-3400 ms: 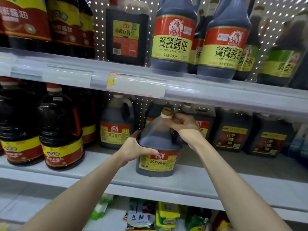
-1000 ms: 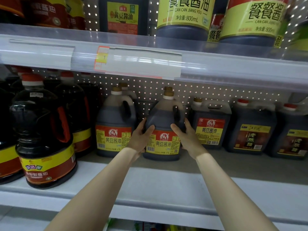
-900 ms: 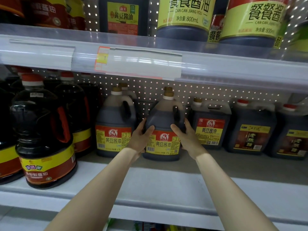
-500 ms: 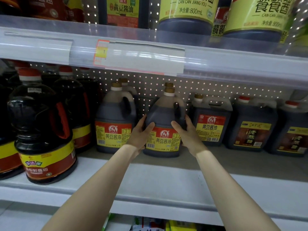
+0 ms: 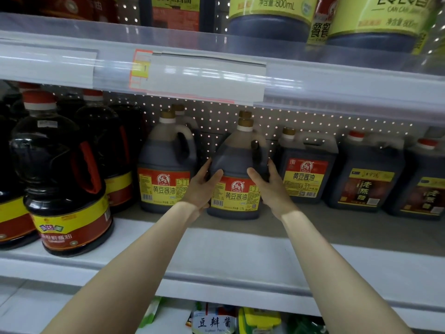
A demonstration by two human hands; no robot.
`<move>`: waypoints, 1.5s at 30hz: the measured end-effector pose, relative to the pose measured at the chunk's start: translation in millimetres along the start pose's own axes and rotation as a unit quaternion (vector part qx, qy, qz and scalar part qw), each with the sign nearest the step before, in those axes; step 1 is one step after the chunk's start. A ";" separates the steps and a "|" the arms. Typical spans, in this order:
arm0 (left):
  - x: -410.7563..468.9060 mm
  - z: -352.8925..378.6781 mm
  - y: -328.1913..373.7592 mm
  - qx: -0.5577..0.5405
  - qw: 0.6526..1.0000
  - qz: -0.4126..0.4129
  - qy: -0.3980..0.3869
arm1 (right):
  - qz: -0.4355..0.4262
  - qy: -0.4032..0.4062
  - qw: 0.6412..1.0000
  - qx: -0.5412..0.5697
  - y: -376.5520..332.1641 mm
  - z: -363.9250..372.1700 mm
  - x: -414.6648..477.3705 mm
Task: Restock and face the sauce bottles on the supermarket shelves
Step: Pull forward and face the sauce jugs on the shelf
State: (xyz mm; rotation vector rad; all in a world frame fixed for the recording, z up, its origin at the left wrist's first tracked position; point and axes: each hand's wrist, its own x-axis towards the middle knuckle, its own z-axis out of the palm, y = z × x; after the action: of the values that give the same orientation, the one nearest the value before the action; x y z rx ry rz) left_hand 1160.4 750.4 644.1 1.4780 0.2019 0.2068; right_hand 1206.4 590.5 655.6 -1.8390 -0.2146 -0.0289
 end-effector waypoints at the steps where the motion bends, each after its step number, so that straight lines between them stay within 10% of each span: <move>1: -1.4 0.2 0.9 0.002 1.000 0.006 0.004 | 0.000 0.001 1.000 0.003 -0.8 -0.7 -1.1; 23: -156.1 -108.1 57.8 0.107 0.988 0.108 -0.017 | -0.094 0.036 0.994 0.040 -89.5 61.5 -139.2; 45: -300.3 -454.3 -119.9 0.101 0.989 -0.109 -0.020 | 0.135 -0.050 0.988 0.048 8.4 391.0 -365.3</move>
State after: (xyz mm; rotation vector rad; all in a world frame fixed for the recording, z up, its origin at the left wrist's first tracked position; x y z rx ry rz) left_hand 754.1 1099.7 489.6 1.6460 0.3583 -0.0216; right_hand 813.0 914.1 491.5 -1.7603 -0.0335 0.2582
